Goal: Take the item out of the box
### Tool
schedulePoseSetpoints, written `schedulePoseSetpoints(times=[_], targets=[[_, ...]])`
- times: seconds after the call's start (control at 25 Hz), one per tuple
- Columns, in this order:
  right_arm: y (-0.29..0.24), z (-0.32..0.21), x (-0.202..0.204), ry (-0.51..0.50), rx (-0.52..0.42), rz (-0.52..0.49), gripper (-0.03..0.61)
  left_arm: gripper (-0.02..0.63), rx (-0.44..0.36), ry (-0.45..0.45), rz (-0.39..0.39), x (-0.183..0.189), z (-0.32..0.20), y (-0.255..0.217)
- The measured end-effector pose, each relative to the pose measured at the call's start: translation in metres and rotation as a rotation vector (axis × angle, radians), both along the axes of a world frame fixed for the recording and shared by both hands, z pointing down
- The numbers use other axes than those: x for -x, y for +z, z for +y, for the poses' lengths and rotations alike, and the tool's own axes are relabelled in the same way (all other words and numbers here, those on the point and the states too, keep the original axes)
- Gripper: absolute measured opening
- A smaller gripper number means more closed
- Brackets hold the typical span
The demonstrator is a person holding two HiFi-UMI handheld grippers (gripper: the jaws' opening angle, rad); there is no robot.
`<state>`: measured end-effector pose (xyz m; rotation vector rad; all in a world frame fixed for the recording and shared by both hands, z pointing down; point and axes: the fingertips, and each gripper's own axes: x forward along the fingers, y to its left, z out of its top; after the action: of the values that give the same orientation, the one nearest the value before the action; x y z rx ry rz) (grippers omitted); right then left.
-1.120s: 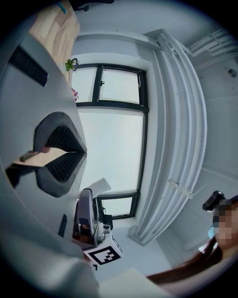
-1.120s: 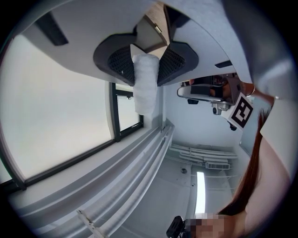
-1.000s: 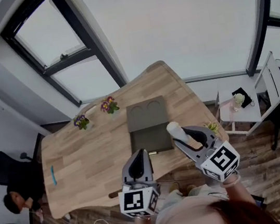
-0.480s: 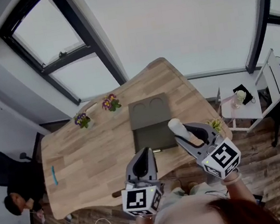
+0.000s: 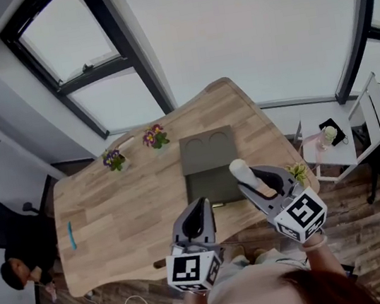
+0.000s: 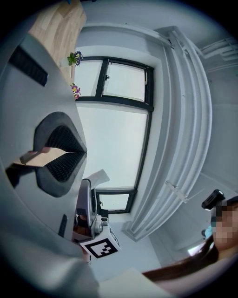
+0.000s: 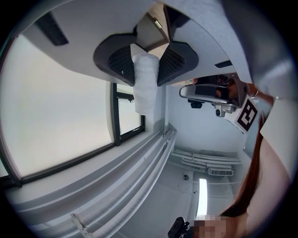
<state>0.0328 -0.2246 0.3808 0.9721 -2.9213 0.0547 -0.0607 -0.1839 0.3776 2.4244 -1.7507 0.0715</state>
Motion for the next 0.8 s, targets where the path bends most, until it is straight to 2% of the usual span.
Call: schedulePoseSetpoints(times=[0.44, 0.8], targets=[[0.005, -0.006, 0.018, -0.009, 0.016, 0.028, 0.137, 0.002, 0.011, 0.002, 0.007, 0.016, -0.009, 0.01], [0.016, -0.011, 0.026, 0.0, 0.035, 0.063, 0.137, 0.002, 0.053, 0.012, 0.029, 0.024, -0.016, 0.026]])
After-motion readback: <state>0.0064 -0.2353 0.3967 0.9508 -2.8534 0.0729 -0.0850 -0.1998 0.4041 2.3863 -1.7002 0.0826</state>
